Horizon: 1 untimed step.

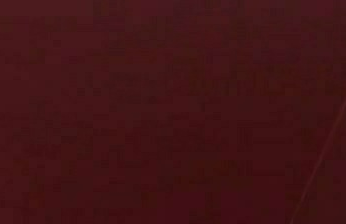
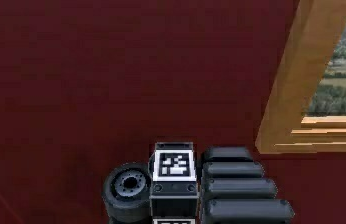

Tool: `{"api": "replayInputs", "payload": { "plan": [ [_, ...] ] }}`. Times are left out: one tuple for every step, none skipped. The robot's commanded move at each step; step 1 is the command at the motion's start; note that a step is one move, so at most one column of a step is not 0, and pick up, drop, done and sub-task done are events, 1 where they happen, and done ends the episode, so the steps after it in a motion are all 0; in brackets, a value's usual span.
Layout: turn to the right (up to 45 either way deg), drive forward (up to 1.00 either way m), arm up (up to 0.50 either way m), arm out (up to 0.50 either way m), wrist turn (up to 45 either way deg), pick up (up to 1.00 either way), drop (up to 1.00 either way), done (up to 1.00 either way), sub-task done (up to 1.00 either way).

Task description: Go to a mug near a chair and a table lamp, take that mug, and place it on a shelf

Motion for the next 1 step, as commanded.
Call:
{"api": "replayInputs", "payload": {
  "plan": [
    [-45.0, 0.00, 0.00, 0.00, 0.0, 0.00, 0.00, 0.00, 0.00]
  ]
}}
